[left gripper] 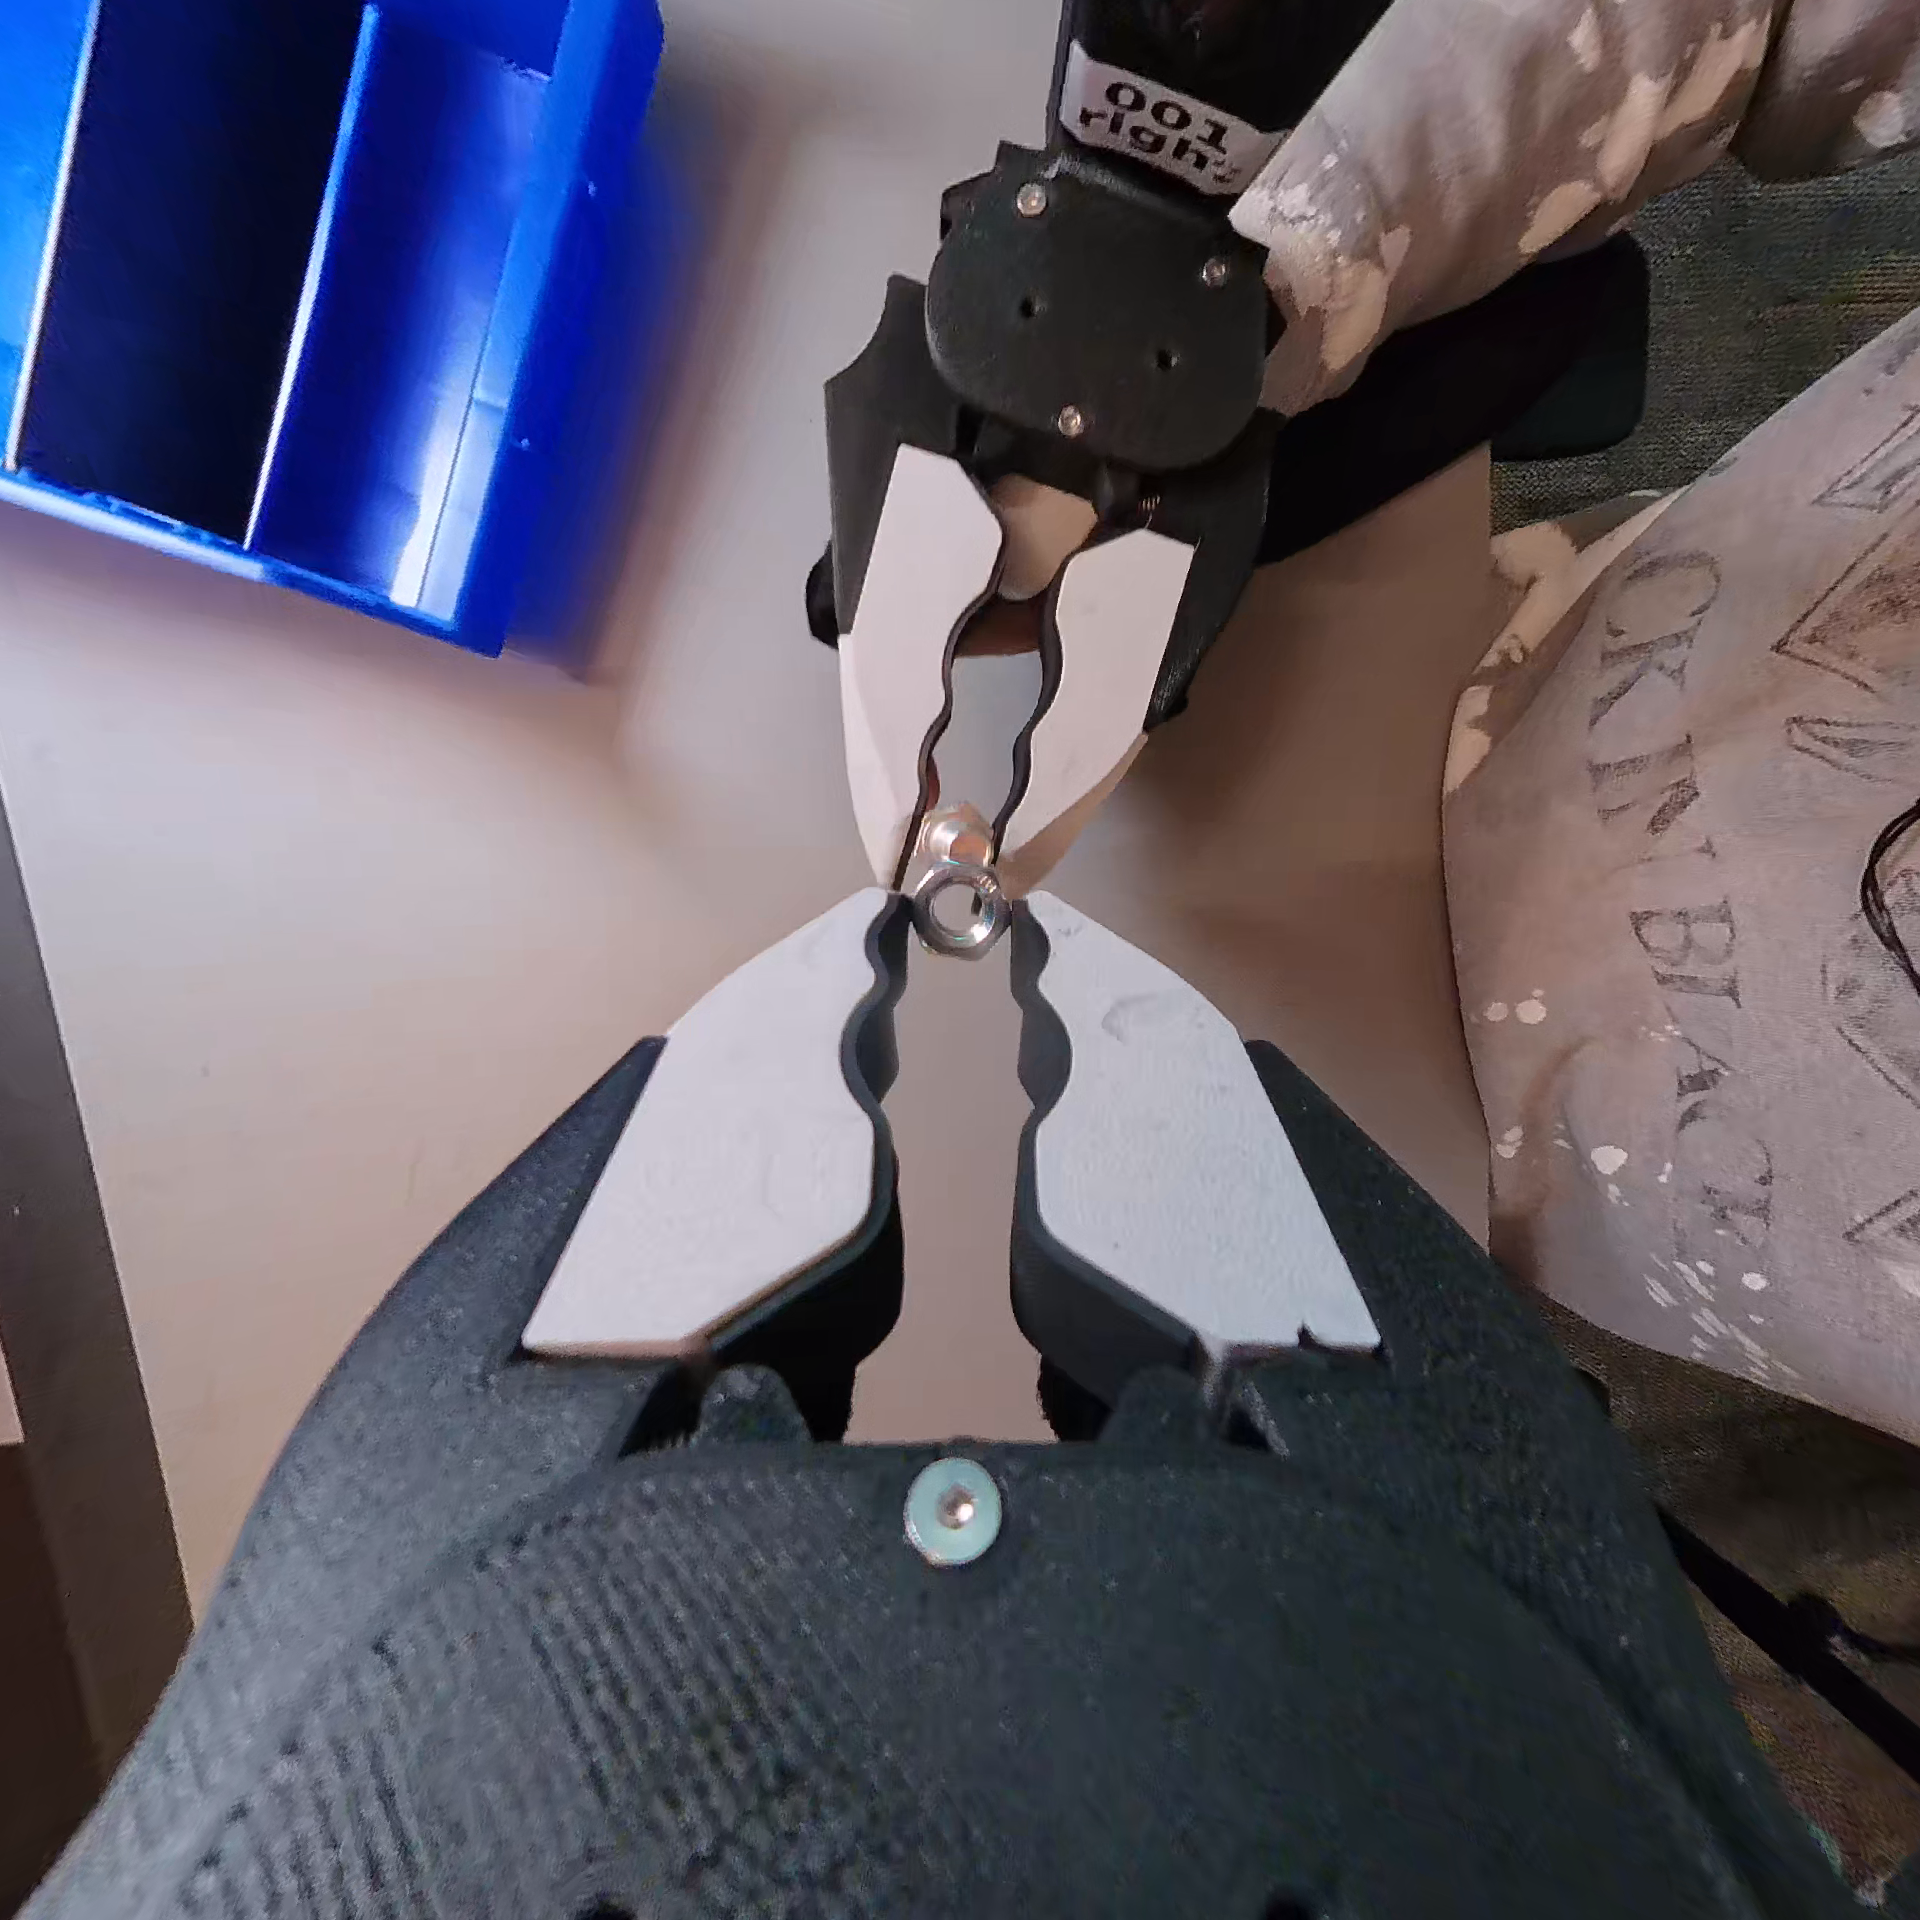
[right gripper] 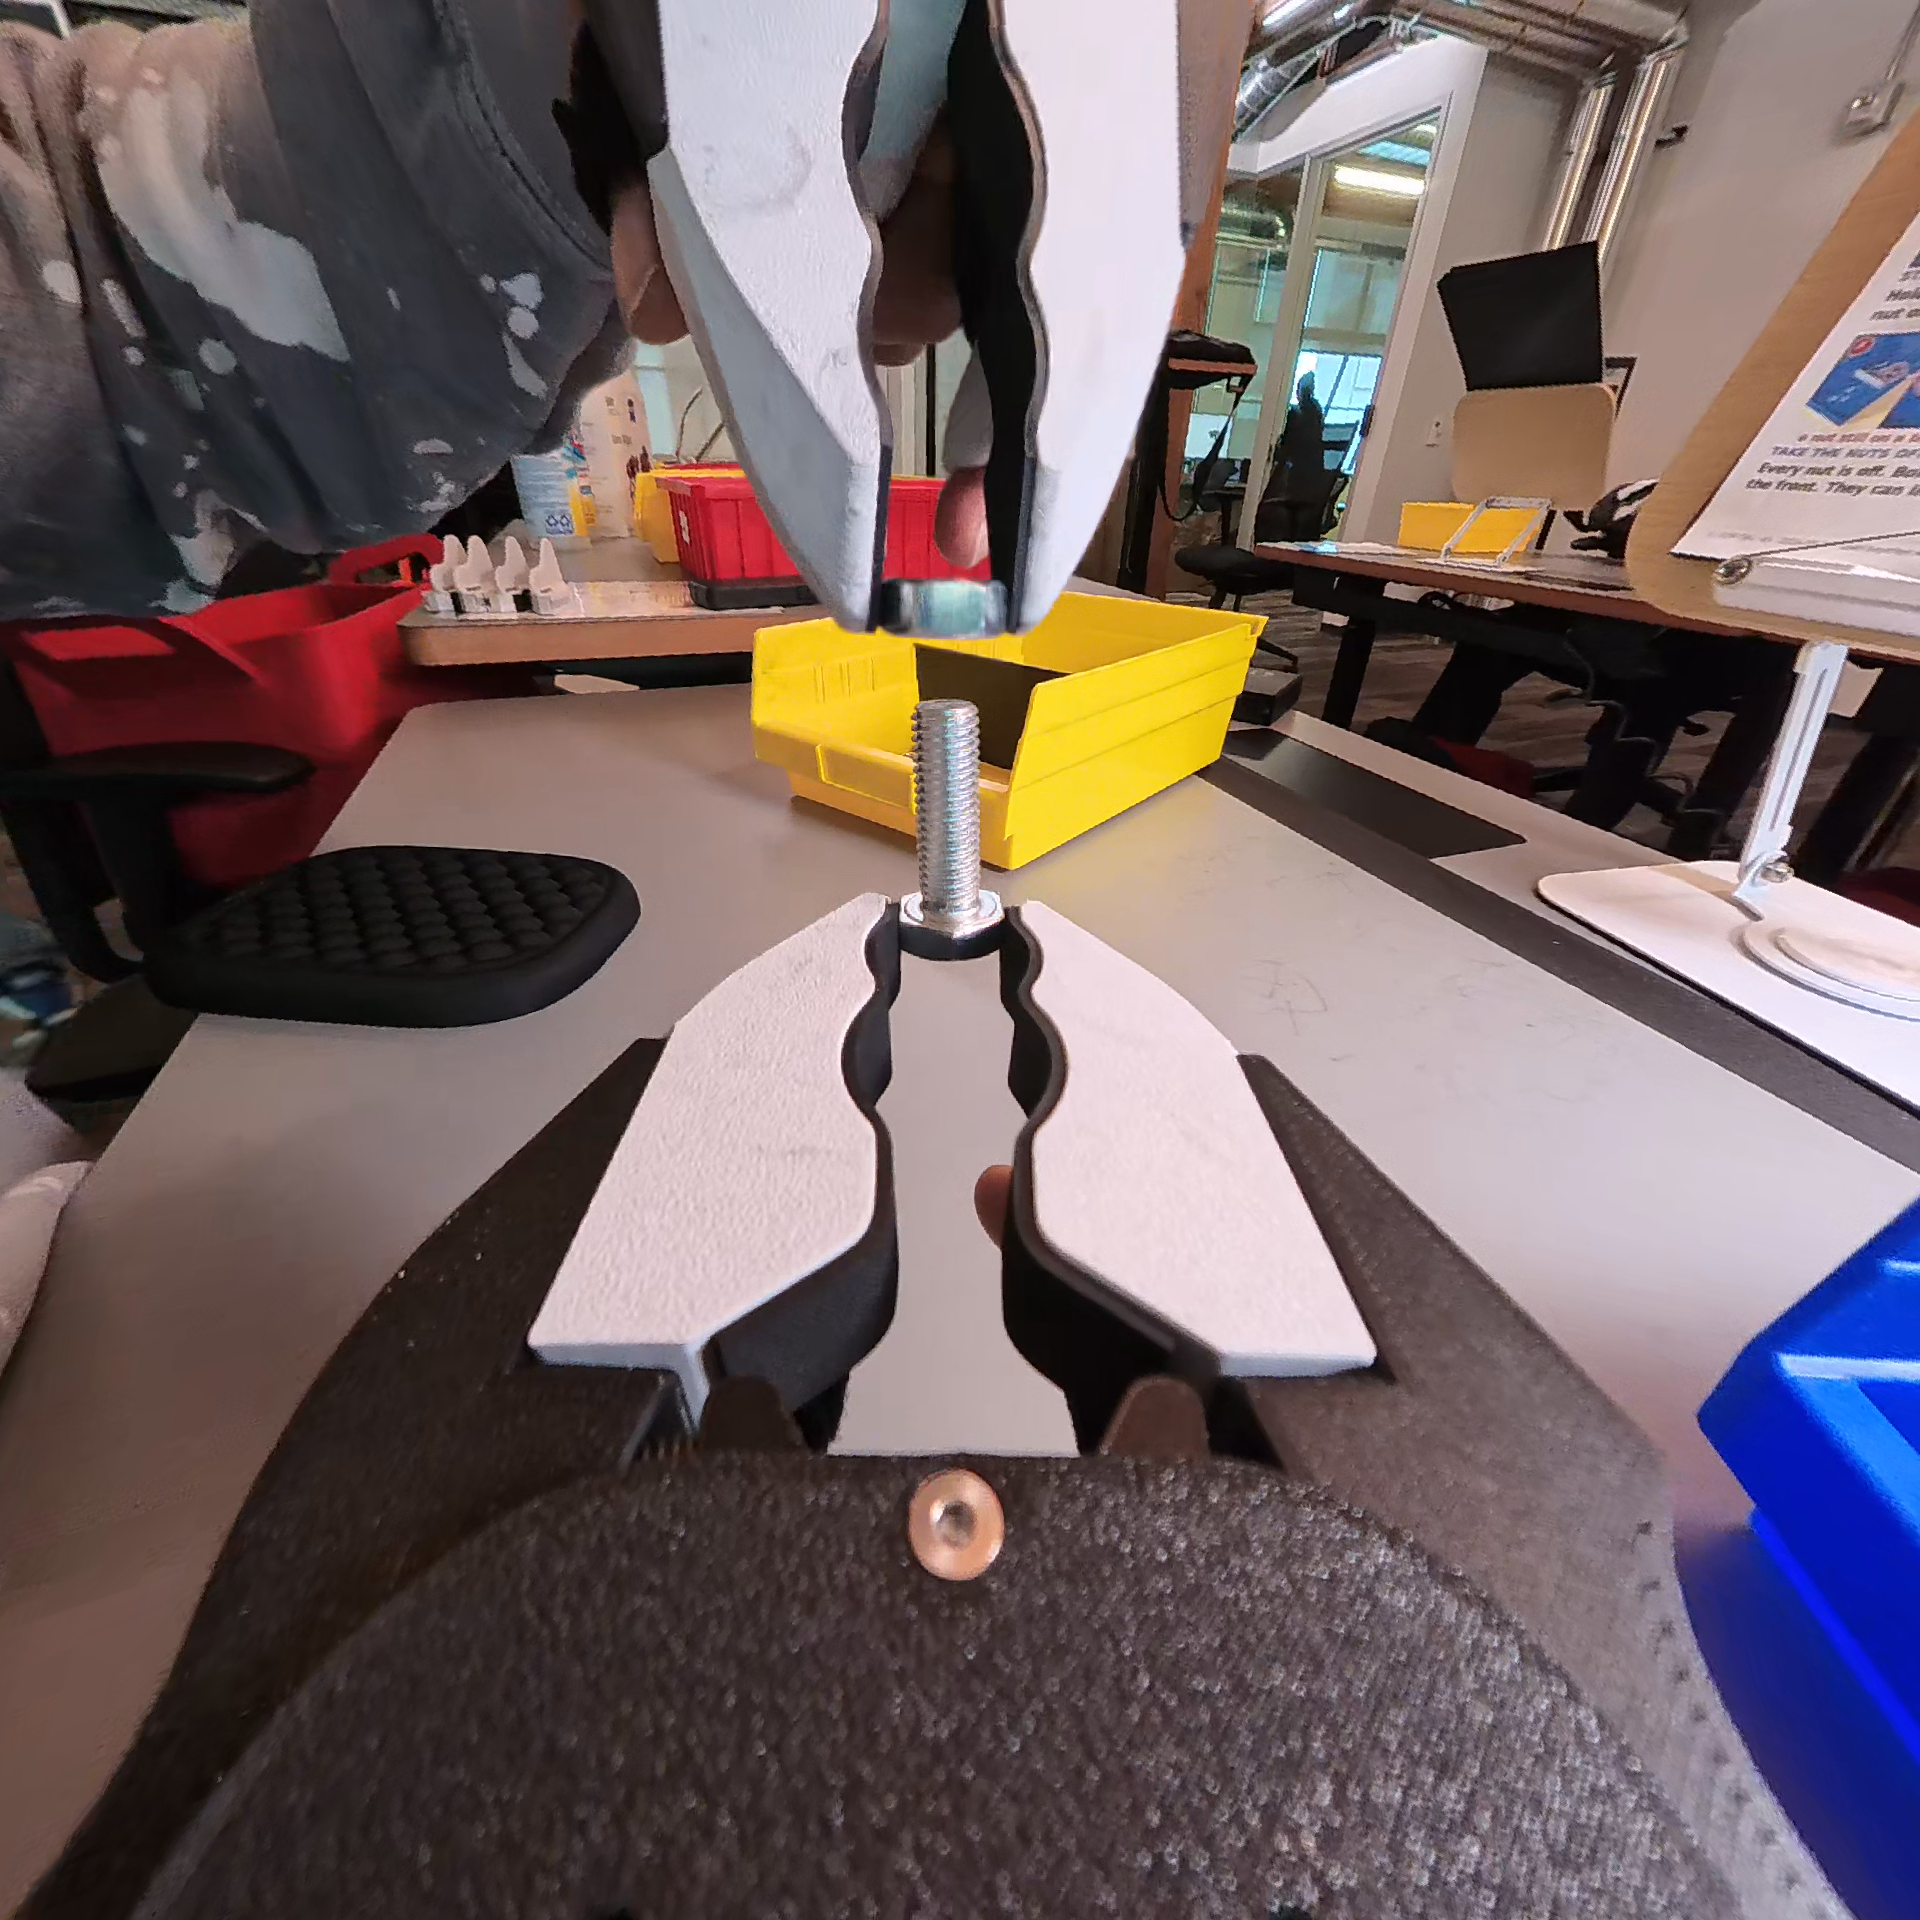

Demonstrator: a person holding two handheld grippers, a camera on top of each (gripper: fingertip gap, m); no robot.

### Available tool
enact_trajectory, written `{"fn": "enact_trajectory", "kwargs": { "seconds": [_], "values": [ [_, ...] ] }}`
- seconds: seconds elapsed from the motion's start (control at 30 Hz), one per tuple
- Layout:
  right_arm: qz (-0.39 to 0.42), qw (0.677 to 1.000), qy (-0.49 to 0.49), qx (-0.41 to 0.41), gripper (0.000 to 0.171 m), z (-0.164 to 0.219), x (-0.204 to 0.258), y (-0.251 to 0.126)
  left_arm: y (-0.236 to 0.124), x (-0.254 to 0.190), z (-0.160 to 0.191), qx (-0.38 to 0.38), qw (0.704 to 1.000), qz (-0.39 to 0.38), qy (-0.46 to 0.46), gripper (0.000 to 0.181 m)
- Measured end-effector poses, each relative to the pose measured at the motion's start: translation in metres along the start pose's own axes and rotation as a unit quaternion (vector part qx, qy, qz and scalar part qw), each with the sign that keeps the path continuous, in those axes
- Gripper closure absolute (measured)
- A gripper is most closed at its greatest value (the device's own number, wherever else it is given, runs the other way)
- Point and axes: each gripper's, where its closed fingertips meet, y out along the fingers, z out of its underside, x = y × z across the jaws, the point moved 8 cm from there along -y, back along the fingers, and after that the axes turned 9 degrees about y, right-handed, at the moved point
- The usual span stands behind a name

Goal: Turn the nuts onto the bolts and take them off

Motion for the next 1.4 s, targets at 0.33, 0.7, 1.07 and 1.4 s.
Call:
{"fn": "enact_trajectory", "kwargs": {
  "seconds": [0.33, 0.7, 1.07, 1.4],
  "values": [
    [0.002, 1.0, 0.004, 0.003, 0.153, 0.001, -0.001, 0.0, 0.013, 0.003, -0.005, 0.006, 1.0, 0.015, 0.005, 0.161],
    [0.006, 1.0, 0.019, 0.014, 0.153, 0.004, -0.001, 0.003, 0.016, 0.001, -0.003, 0.019, 1.0, 0.0, 0.011, 0.161],
    [0.004, 1.0, 0.023, 0.003, 0.153, 0.002, -0.002, 0.002, 0.014, 0.001, -0.001, -0.007, 1.0, -0.009, 0.008, 0.157],
    [0.002, 0.999, 0.032, -0.008, 0.153, -0.001, -0.003, -0.001, 0.002, -0.004, 0.011, -0.142, 0.989, -0.051, 0.005, 0.152]
  ]
}}
